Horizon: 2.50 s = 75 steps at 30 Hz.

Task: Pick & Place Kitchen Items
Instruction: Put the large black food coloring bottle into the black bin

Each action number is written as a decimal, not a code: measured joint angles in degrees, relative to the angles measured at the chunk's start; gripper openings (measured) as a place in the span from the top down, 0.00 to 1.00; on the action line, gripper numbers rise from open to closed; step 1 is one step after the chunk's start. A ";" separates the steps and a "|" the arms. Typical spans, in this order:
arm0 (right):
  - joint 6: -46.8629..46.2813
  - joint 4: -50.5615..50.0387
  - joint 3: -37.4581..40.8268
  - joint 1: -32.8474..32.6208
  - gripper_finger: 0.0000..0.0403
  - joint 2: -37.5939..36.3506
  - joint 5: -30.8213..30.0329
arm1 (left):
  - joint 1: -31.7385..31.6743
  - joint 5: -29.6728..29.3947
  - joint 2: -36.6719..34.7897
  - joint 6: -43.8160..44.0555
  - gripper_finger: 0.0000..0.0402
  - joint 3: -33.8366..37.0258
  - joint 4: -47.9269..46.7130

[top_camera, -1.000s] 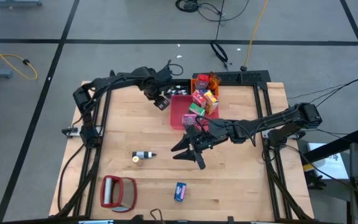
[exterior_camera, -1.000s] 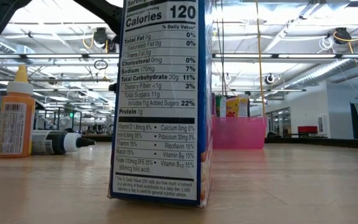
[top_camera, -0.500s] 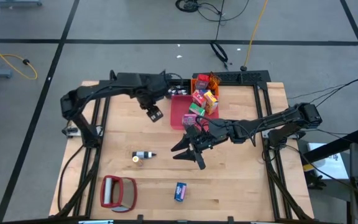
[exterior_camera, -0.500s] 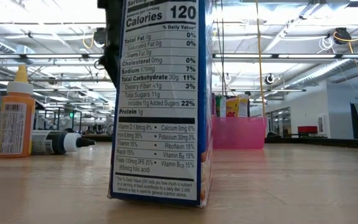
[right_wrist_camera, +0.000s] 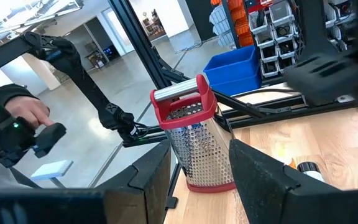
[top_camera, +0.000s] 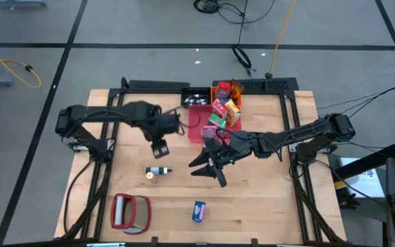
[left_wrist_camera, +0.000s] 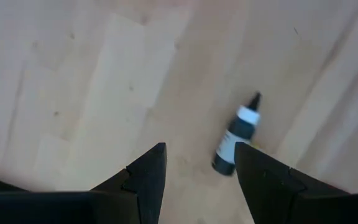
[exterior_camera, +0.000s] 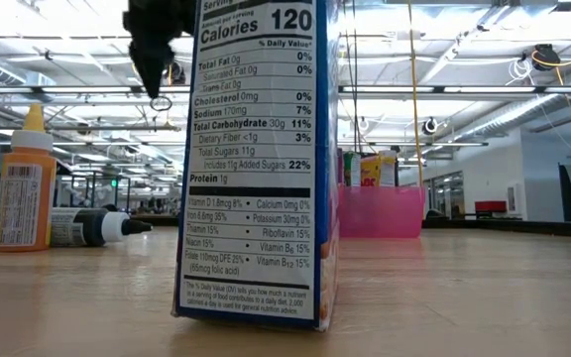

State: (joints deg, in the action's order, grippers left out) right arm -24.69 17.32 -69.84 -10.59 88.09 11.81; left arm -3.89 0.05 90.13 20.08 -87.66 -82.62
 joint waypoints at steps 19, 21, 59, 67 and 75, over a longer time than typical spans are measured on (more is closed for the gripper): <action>0.55 0.44 0.00 0.04 0.62 -0.01 -0.01 | 19.43 0.09 0.02 9.35 0.52 0.00 0.61; 0.55 0.44 0.00 0.04 0.62 0.00 0.00 | 20.95 0.07 0.02 8.90 0.52 0.00 2.35; 0.55 0.51 0.04 0.13 0.62 0.02 -0.20 | 22.12 -2.12 0.61 3.33 0.52 24.72 27.51; 0.55 1.13 0.04 0.17 0.62 0.02 -0.02 | 19.45 -3.39 0.61 1.32 0.52 29.80 31.69; 1.37 1.01 0.02 0.17 0.62 0.02 0.03 | 16.80 -1.43 0.61 -0.34 0.52 33.66 37.86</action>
State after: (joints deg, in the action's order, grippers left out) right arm -23.33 18.33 -69.82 -10.41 88.12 11.84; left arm 12.91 -1.38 90.74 19.75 -53.99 -44.76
